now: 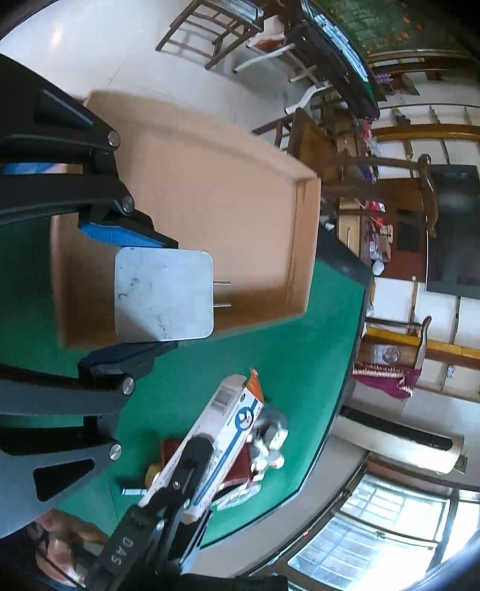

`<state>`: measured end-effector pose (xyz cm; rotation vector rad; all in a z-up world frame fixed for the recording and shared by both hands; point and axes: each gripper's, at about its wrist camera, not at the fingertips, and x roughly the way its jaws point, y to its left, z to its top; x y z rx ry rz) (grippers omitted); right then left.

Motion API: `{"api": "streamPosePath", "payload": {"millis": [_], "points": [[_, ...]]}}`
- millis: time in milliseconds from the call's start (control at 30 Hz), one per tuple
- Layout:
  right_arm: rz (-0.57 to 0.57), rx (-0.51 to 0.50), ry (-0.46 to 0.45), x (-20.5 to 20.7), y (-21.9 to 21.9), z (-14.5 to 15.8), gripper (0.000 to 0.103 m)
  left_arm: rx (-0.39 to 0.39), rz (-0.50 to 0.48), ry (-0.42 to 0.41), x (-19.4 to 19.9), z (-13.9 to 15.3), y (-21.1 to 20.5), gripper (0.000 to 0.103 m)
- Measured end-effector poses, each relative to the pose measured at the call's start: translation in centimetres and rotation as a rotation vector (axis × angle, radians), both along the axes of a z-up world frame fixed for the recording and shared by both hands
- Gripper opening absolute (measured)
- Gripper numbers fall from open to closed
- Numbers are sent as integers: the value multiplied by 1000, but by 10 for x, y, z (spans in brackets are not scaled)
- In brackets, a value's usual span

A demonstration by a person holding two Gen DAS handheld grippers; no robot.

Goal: Organize objects
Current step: 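Carry the white charger and toothpaste box over the cardboard box with both tools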

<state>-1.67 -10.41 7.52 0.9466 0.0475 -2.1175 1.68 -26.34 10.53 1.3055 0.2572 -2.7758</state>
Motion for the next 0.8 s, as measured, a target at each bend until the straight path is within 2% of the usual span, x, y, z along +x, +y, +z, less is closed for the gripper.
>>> {"api": "streamPosePath", "payload": {"millis": [267,500,600,700,800], "points": [[6,23,-102,-47,-82,-13,29,48,25,-75,-56,-12,-80,44],[-21,61,-152,-84,-129,-22,29,47,17,-129,-99,-19,-106,44],[-30,81,-167,-98,-141,-24,29,25,4,-143,-113,-22,-106,44],[-40,92,-194,-108,-150,-30,29,-70,32,-157,-124,-26,-108,44],[-61,96,-208,-117,-156,-34,29,-84,5,-187,-138,-33,-115,44]]}}
